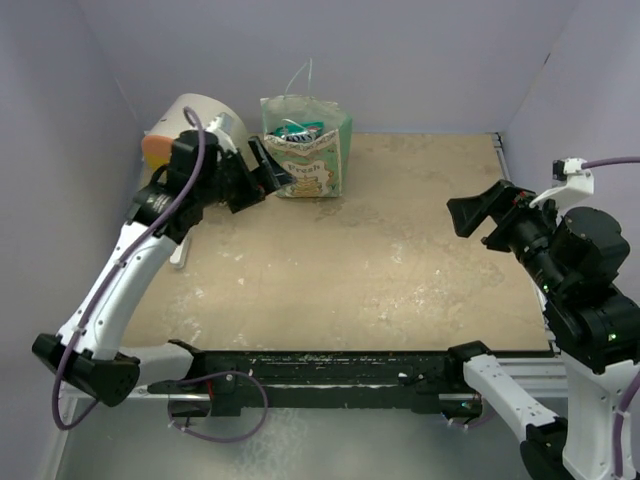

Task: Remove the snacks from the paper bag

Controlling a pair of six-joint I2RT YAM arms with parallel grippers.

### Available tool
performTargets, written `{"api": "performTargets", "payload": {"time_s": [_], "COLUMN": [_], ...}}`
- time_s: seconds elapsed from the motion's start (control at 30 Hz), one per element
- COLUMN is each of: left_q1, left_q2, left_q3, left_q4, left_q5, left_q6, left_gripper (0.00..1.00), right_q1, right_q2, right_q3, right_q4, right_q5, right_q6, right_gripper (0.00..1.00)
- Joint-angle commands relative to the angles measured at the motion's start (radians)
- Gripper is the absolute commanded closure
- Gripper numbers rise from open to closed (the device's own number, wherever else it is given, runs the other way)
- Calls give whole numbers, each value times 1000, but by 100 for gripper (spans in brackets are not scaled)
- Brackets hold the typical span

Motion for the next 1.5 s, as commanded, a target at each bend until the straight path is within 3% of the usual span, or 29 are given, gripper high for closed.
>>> {"api": "performTargets", "payload": {"time_s": [0.0,0.17,0.47,0.73,0.87,0.93,1.17,1.27,1.47], "left_q1": [-79,-106,-110,-83,-54,-53,-52,-44,-5], "left_q2": [73,182,373,553,628,652,636,578,358], "left_q3": [18,77,311,481,557,596,608,538,215], "left_q4": [132,185,189,134,121,99,72,65,240], "left_q5": [48,-95,-489,-517,-471,-471,-437,-373,-176], "left_q6": [-188,-325,-492,-545,-545,-540,-484,-466,-489], "left_gripper": [3,8,5,7,24,43,90,100,100], "right_q1": [-2,-3,-4,-4,-4,-4,-4,-3,-3], "right_q2": [-24,-50,-17,11,33,35,38,60,105], "right_q3": [-25,-57,7,10,17,18,22,35,68], "right_q4": [-27,-33,-69,-12,-2,-3,-14,-8,-27], "right_q5": [-91,-98,15,102,116,129,102,-15,-214], "right_q6": [47,65,80,75,72,65,35,-39,-184], "right_gripper": [0,0,0,0,0,0,0,0,0]}}
